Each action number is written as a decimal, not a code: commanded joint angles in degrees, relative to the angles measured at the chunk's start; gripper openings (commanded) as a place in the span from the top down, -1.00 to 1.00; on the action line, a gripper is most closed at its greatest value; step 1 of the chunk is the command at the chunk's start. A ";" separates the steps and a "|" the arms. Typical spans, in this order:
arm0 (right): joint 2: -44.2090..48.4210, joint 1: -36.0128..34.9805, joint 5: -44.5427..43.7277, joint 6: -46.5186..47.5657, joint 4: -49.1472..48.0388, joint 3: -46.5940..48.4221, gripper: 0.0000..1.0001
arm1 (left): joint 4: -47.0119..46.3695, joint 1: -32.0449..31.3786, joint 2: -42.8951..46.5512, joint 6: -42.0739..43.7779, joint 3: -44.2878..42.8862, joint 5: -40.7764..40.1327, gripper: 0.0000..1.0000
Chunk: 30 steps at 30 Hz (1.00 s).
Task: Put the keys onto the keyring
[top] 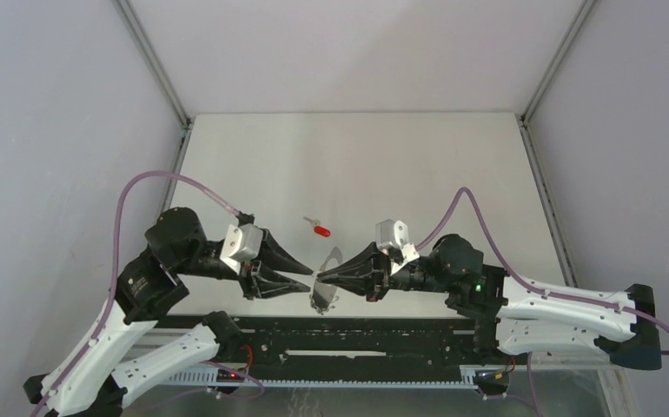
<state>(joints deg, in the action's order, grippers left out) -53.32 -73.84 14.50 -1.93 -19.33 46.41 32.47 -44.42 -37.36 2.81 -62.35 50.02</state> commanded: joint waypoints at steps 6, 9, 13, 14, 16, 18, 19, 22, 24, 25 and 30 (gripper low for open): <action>-1.12 1.10 3.06 -2.15 -3.12 1.92 1.00 | -2.47 0.34 -0.73 -1.00 1.46 1.66 0.39; -1.20 1.31 3.18 -2.67 -3.70 1.93 1.00 | -2.51 0.39 -0.78 -1.08 1.81 2.69 0.54; -1.14 1.49 3.42 -2.98 -4.13 2.05 1.00 | -0.78 0.39 -0.56 0.67 2.18 1.80 0.96; -1.08 1.57 3.65 -3.11 -3.87 2.22 1.00 | -0.36 0.37 -0.40 0.90 2.31 1.05 0.99; -1.14 1.76 4.41 -3.41 -2.95 2.75 1.00 | 0.76 0.39 -0.27 1.46 2.40 -0.57 0.99; -1.27 2.09 5.32 -3.74 -0.59 3.69 1.00 | 1.20 0.34 -0.29 1.56 2.21 -1.64 0.99; -1.38 2.24 5.58 -3.94 0.45 4.21 1.00 | 1.19 0.39 -0.29 1.58 2.16 -1.98 0.99; -1.69 3.21 6.01 -5.20 4.34 6.12 0.90 | 1.49 0.37 -0.65 0.89 1.59 -4.14 0.99; -1.74 4.56 6.13 -5.72 8.68 8.04 0.53 | 2.93 0.34 -1.08 1.30 0.86 -5.91 0.99; -1.65 5.33 6.61 -5.48 11.26 9.10 0.44 | 3.75 0.38 -1.30 1.97 0.56 -6.17 0.99; -2.71 8.14 10.21 -2.72 24.03 15.74 0.14 | 5.28 0.39 -1.46 3.39 0.24 -7.18 0.99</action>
<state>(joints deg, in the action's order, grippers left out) -55.64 -67.35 21.32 -6.15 -5.78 55.88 36.95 -44.27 -38.57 4.27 -60.90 44.58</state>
